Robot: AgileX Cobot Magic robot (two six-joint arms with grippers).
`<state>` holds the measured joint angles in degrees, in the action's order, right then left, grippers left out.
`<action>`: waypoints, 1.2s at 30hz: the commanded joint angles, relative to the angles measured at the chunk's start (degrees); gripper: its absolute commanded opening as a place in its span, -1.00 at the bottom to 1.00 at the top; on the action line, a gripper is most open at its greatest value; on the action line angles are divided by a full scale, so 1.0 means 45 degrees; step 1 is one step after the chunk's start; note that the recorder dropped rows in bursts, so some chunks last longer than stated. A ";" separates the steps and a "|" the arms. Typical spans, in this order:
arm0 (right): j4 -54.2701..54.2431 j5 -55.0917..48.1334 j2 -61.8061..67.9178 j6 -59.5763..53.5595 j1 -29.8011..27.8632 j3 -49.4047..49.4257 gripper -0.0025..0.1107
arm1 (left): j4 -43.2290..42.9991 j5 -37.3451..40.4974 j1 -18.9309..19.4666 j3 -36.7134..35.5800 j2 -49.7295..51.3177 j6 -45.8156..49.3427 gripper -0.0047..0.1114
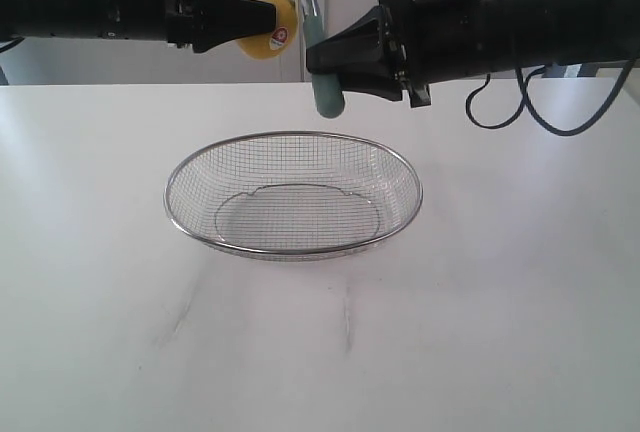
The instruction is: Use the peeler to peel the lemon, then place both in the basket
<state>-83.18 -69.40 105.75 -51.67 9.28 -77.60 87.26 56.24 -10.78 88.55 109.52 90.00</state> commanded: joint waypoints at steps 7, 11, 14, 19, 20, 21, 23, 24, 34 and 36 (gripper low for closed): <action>0.0500 -0.0126 -0.0155 -0.0175 -0.0076 0.0002 -0.96 | 0.0394 0.0170 -0.0062 -0.0001 -0.0205 -0.0062 -0.92; 0.0839 -0.0126 -0.0155 -0.0179 -0.0076 0.0002 -0.96 | 0.0394 0.0133 -0.0062 -0.0001 -0.0205 -0.0359 -0.92; 0.1436 -0.0126 -0.0165 0.0141 -0.0076 0.0002 -0.96 | 0.0394 0.0112 -0.0038 -0.0001 -0.0205 -0.0356 -0.92; 0.2562 -0.0126 -0.0300 0.0663 -0.0076 0.0002 -0.96 | 0.0394 0.0080 -0.0038 -0.0001 -0.0205 -0.0384 -0.92; 0.2740 -0.0126 -0.0359 0.0764 -0.0076 0.0002 -0.96 | 0.0394 0.0080 -0.0038 -0.0001 -0.0205 -0.0384 -0.92; 0.2864 -0.0126 -0.0412 0.0893 -0.0076 0.0002 -0.96 | 0.0394 0.0080 -0.0038 -0.0001 -0.0205 -0.0384 -0.92; 0.3023 -0.0126 -0.0531 0.0949 -0.0076 0.0002 -0.96 | 0.0394 0.0080 -0.0038 -0.0001 -0.0205 -0.0384 -0.92; 0.3080 -0.0126 -0.0604 0.1017 -0.0076 0.0002 -0.96 | 0.0394 0.0080 -0.0038 -0.0001 -0.0205 -0.0384 -0.92; 0.5521 0.0006 -0.1533 0.2749 -0.0076 0.0002 -0.96 | 0.0394 0.0209 -0.0038 -0.0001 -0.0205 -0.0731 -0.92; 0.5891 0.0200 -0.1747 0.3065 -0.0049 0.0002 -0.96 | 0.0394 0.0209 -0.0038 -0.0001 -0.0205 -0.0937 -0.92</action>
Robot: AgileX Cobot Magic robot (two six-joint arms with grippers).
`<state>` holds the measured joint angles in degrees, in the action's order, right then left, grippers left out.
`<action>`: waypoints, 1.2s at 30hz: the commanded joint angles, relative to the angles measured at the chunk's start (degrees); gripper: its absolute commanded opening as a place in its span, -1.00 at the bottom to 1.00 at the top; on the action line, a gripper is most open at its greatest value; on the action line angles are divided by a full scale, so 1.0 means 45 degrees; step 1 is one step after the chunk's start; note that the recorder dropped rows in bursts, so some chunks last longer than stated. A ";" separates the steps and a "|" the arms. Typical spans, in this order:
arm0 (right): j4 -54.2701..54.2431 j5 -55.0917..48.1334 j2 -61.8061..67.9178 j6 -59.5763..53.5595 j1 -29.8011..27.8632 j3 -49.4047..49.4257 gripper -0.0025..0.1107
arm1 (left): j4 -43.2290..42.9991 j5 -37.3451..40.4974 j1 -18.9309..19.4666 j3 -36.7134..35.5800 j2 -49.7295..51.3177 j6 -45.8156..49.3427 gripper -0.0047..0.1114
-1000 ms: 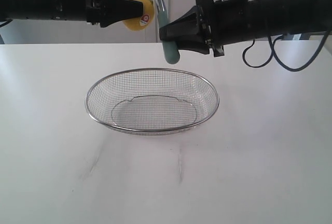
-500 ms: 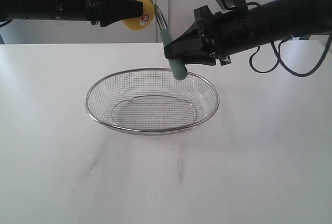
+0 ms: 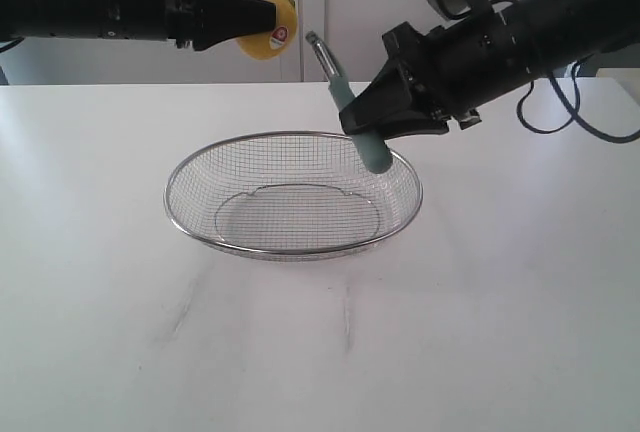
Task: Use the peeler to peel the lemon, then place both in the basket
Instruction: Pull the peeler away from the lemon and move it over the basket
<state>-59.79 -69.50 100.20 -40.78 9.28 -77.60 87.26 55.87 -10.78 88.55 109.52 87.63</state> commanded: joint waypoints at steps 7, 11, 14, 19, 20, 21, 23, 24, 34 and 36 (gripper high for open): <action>0.1599 0.0334 -0.0796 0.1507 -0.0049 0.0002 -0.96 | 0.0394 0.0292 -0.0038 -0.0001 -0.0205 -0.0880 -0.92; 0.2325 0.0439 -0.0796 0.1997 0.0104 0.0002 -0.96 | 0.0394 0.0292 -0.0038 -0.0001 -0.0205 -0.1191 -0.92; 0.3340 0.0784 -0.0796 0.2675 0.0389 0.0002 -0.96 | 0.0394 0.0292 -0.0038 -0.0001 -0.0205 -0.1333 -0.92; 0.5218 0.1508 -0.0796 0.4080 0.1008 0.0002 -0.96 | 0.0394 0.0010 -0.0038 -0.0001 -0.0205 -0.1935 -0.92; 0.5557 0.1625 -0.0796 0.4305 0.1133 0.0002 -0.96 | 0.0394 -0.0096 -0.0038 -0.0001 -0.0205 -0.2147 -0.92; 0.5824 0.1710 -0.0796 0.4474 0.1268 0.0002 -0.96 | 0.0394 -0.0204 -0.0038 -0.0001 -0.0205 -0.2261 -0.92; 0.6226 0.1874 -0.0796 0.4847 0.1500 0.0002 -0.96 | 0.0394 -0.0352 -0.0038 -0.0001 -0.0205 -0.2494 -0.92; 0.6324 0.1903 -0.0796 0.4939 0.1558 0.0002 -0.96 | 0.0286 -0.0489 -0.0038 -0.0001 -0.0205 -0.2698 -0.92; 0.6416 0.1922 -0.0796 0.5448 0.1742 0.0002 -0.96 | -0.4733 -0.2888 -0.0038 -0.0001 -0.1107 -0.7017 -0.92; 0.6416 0.1865 -0.0796 0.5449 0.1742 0.0002 -0.96 | -0.5682 -0.2935 -0.0038 -0.0001 -0.1375 -0.7531 -0.92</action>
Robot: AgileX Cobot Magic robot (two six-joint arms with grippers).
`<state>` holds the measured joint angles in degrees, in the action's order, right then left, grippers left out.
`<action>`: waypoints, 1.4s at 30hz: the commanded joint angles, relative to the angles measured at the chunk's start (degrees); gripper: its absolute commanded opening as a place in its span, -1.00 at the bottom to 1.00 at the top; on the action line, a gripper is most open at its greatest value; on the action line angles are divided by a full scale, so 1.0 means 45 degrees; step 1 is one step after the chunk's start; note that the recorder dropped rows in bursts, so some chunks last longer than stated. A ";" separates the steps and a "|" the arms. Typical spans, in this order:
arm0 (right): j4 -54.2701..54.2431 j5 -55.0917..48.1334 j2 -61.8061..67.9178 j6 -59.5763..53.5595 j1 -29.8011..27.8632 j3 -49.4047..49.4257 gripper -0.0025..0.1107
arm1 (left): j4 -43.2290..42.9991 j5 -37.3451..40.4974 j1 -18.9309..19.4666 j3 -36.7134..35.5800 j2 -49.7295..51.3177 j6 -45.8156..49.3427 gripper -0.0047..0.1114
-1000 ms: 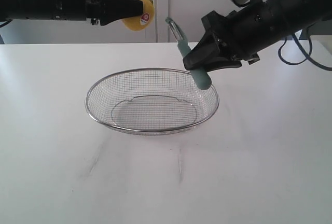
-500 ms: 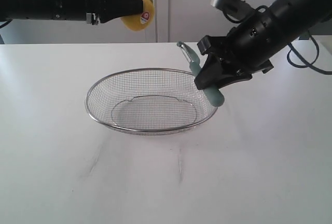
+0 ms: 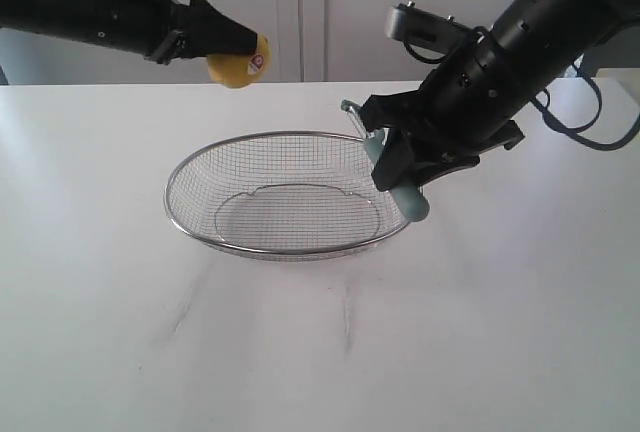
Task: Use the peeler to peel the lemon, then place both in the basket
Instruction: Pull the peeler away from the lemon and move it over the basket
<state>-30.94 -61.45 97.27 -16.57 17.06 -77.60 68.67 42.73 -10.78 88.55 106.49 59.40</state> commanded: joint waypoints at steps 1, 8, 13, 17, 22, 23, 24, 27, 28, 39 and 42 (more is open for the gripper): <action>0.0004 0.0076 -0.0145 0.0069 0.0013 0.0002 -0.96 | -0.2174 -0.0050 -0.0038 -0.0001 -0.0839 -0.1628 -0.92; 0.0273 -0.0126 -0.0145 0.0088 0.0013 -0.0507 -0.96 | -0.6677 -0.0188 -0.0038 -0.0001 -0.1669 -0.4810 -0.92; 0.1382 -0.0190 0.0141 0.0553 0.0433 -0.0994 -0.96 | -1.0267 -0.0105 -0.0038 -0.0001 -0.2254 -0.7254 -0.92; 0.1666 -0.0280 0.0623 0.0553 0.0678 -0.1448 -0.96 | -1.0987 -0.0053 -0.0038 -0.0363 -0.2468 -0.7988 -0.92; 0.2193 -0.0321 0.1293 0.0553 0.0706 -0.2542 -0.96 | -1.1863 -0.0260 -0.0038 -0.0893 -0.2688 -0.8944 -0.92; 0.2193 -0.0362 0.1439 0.0553 0.0706 -0.2737 -0.96 | -1.2004 -0.0260 -0.0038 -0.0893 -0.2712 -0.9034 -0.92; 0.2219 -0.0392 0.1590 0.0631 0.0736 -0.2926 -0.96 | -1.2180 -0.0235 -0.0038 -0.0893 -0.2745 -0.9253 -0.92; 0.2282 -0.0612 0.2023 0.0650 0.0783 -0.3448 -0.96 | -1.2806 -0.0235 -0.0038 -0.0893 -0.2866 -0.9827 -0.92; 0.2282 -0.0736 0.2255 0.0650 0.0783 -0.3685 -0.96 | -1.2826 -0.0235 -0.0038 -0.0893 -0.2928 -0.9823 -0.92; 0.2362 -0.1033 0.4142 0.0334 0.0986 -0.5562 -0.96 | -1.2858 -0.0211 -0.0038 -0.0893 -0.2998 -0.9823 -0.92; 0.2852 -0.0877 0.4484 -0.0035 0.1300 -0.5796 -0.96 | -1.2858 -0.0130 -0.0038 -0.0893 -0.2998 -0.9823 -0.92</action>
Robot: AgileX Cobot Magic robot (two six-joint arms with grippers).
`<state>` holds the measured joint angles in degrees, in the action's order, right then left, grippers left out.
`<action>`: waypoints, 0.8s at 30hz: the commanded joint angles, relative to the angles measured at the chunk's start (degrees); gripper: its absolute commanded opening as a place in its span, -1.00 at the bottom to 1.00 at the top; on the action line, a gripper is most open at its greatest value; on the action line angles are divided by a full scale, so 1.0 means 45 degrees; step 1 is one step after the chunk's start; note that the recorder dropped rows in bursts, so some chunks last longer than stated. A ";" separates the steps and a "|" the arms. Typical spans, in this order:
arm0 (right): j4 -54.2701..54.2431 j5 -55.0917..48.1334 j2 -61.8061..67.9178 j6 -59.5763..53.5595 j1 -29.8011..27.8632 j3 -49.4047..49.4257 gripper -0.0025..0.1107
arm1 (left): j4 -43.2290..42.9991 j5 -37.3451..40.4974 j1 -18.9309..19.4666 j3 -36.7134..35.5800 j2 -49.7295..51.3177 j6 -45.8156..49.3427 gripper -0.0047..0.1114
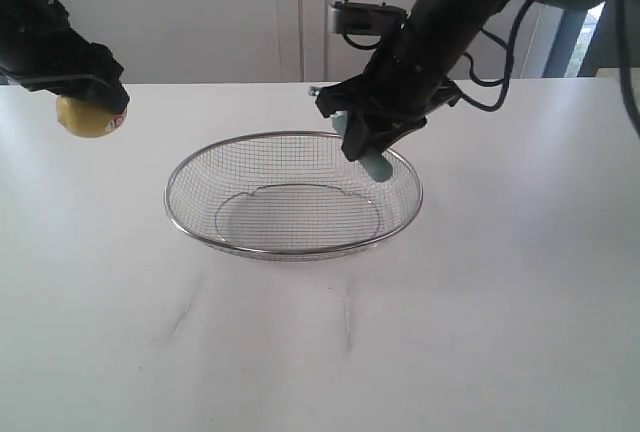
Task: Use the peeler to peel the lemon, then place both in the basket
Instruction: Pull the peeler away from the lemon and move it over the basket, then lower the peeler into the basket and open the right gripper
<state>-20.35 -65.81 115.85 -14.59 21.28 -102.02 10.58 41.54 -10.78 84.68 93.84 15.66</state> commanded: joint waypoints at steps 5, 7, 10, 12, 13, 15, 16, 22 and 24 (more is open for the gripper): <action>0.1806 0.0831 0.0798 -0.0657 0.0785 -0.0556 -0.96 | -0.0098 0.0109 -0.0038 -0.0032 -0.0185 -0.0053 -0.92; 0.1932 0.1204 0.0925 -0.1294 0.0893 -0.0556 -0.96 | -0.0098 0.0109 -0.0038 -0.0032 -0.0185 -0.0053 -0.92; 0.1903 0.1799 0.1033 -0.1982 0.0967 -0.0556 -0.96 | -0.0098 0.0109 -0.0038 -0.0032 -0.0185 -0.0053 -0.92; 0.1879 0.2168 0.1113 -0.2145 0.0967 -0.0556 -0.96 | -0.0098 0.0109 -0.0038 -0.0032 -0.0185 -0.0053 -0.92; 0.1879 0.2290 0.1164 -0.2143 0.0967 -0.0556 -0.96 | -0.0098 0.0109 -0.0038 -0.0032 -0.0185 -0.0053 -0.92; 0.1903 0.2361 0.1299 -0.2309 0.0967 -0.0556 -0.96 | -0.0098 0.0109 -0.0038 -0.0032 -0.0185 -0.0053 -0.92; 0.1903 0.2361 0.1369 -0.2679 0.0967 -0.0556 -0.96 | -0.0098 0.0109 -0.0038 -0.0032 -0.0185 -0.0053 -0.92; 0.1817 0.1803 0.1973 -0.4789 0.0967 -0.0556 -0.96 | -0.0098 0.0054 -0.0038 -0.0032 -0.0185 -0.0053 -0.92; 0.1817 0.1747 0.2169 -0.5499 0.0967 -0.0556 -0.96 | -0.0098 0.0028 -0.0038 -0.0032 -0.0185 -0.0053 -0.92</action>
<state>-12.09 -57.14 125.00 -34.55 25.58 -104.33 9.63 41.67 -10.78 84.68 93.84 15.66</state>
